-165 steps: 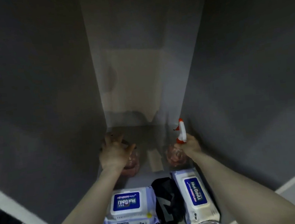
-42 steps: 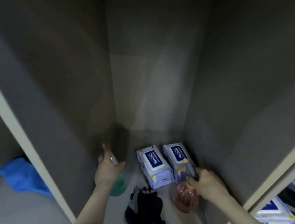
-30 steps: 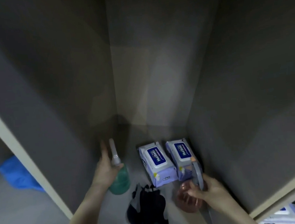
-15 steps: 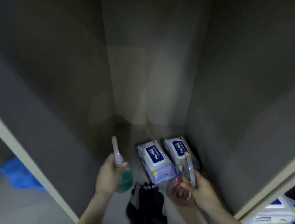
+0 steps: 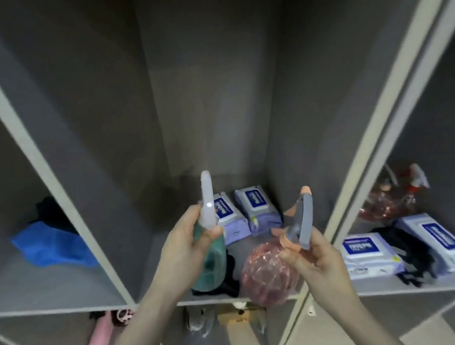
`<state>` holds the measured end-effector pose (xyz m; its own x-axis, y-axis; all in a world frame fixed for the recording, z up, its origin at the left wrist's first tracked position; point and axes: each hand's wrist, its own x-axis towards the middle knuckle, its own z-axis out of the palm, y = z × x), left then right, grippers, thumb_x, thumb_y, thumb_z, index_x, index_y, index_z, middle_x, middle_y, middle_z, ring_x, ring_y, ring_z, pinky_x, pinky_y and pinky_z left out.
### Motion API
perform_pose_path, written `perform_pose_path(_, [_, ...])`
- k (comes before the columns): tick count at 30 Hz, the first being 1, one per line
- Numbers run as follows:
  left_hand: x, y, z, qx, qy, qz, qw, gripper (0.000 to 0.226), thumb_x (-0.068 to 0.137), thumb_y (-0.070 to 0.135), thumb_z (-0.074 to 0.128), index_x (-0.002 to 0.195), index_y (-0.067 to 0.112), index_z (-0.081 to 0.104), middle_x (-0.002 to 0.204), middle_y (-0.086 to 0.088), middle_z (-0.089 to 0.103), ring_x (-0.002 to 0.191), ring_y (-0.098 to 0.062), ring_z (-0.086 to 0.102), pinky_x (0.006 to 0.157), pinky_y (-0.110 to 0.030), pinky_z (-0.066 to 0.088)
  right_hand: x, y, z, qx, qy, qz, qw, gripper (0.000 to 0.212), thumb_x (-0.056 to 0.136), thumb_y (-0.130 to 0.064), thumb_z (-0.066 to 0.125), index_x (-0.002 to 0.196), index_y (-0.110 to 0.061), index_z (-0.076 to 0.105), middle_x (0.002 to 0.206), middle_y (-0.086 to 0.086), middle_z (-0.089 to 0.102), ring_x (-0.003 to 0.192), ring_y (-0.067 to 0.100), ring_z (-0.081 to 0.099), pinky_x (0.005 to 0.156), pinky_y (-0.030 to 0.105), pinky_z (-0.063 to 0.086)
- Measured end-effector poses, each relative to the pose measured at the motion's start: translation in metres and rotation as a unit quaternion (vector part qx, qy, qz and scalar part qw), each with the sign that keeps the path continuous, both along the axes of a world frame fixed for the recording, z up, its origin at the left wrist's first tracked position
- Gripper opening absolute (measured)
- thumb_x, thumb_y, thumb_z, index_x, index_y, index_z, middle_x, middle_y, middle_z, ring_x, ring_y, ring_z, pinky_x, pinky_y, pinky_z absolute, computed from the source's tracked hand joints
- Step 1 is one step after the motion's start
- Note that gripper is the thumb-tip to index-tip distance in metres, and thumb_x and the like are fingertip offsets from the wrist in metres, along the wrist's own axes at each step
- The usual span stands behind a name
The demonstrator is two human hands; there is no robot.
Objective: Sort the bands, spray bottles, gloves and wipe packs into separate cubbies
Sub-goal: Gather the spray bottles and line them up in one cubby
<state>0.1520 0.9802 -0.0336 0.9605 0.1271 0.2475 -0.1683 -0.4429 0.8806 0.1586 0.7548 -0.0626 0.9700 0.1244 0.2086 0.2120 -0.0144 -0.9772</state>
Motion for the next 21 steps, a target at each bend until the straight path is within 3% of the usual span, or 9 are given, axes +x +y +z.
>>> perform_pose_path(3, [-0.02,-0.032,0.003,-0.031,-0.017,-0.042,0.999,0.032,0.075,0.05,0.059,0.099,0.029,0.057,0.095,0.01,0.063,0.093,-0.011,0.058,0.086,-0.035,0.045,-0.027,-0.025,0.013,0.002,0.003,-0.008,1.0,0.029,0.075,-0.021,0.075,0.101,-0.018,0.063,0.099,-0.002,0.074,0.096,0.006,0.068,0.081,0.019,0.052])
perform_pose_path(7, [-0.038,-0.081,0.002,-0.048,-0.007,-0.104,0.993,0.032,0.072,0.054,0.057,0.098,0.035,0.056,0.095,0.01,0.064,0.096,-0.013,0.06,0.09,-0.042,0.048,-0.049,-0.065,0.023,-0.014,-0.008,-0.058,0.998,0.042,0.069,-0.042,0.077,0.102,-0.017,0.064,0.094,0.001,0.074,0.088,0.011,0.069,0.077,0.026,0.055])
perform_pose_path(10, [-0.042,-0.119,-0.001,-0.039,0.002,-0.162,0.986,0.037,0.073,0.055,0.057,0.106,0.039,0.054,0.105,0.011,0.064,0.105,-0.012,0.059,0.097,-0.045,0.045,-0.052,-0.095,0.029,0.0,-0.016,-0.103,0.995,0.026,0.076,-0.026,0.07,0.1,-0.016,0.064,0.087,-0.003,0.074,0.079,0.006,0.068,0.069,0.019,0.053])
perform_pose_path(15, [-0.036,-0.187,0.001,0.057,-0.016,-0.219,0.974,0.049,0.074,0.067,0.049,0.116,0.04,0.049,0.115,0.019,0.057,0.109,0.001,0.051,0.098,-0.031,0.041,-0.042,-0.143,0.034,-0.015,-0.064,-0.14,0.988,0.024,0.08,-0.023,0.066,0.102,-0.015,0.061,0.087,0.007,0.07,0.08,0.018,0.066,0.072,0.024,0.054])
perform_pose_path(19, [-0.015,-0.24,0.009,0.093,-0.016,-0.215,0.972,0.034,0.076,0.064,0.047,0.108,0.057,0.04,0.109,0.023,0.057,0.102,0.004,0.052,0.089,-0.026,0.043,-0.02,-0.197,0.043,-0.013,-0.08,-0.151,0.985,0.024,0.078,-0.02,0.065,0.101,-0.014,0.061,0.086,0.006,0.069,0.078,0.015,0.065,0.069,0.019,0.052])
perform_pose_path(21, [0.001,-0.266,0.009,0.069,-0.004,-0.196,0.978,0.031,0.073,0.065,0.045,0.101,0.052,0.044,0.1,0.019,0.06,0.095,0.001,0.055,0.088,-0.031,0.046,-0.003,-0.226,0.046,-0.031,-0.079,-0.144,0.986,0.025,0.078,-0.02,0.065,0.103,-0.016,0.061,0.093,0.004,0.071,0.083,0.016,0.066,0.073,0.022,0.053])
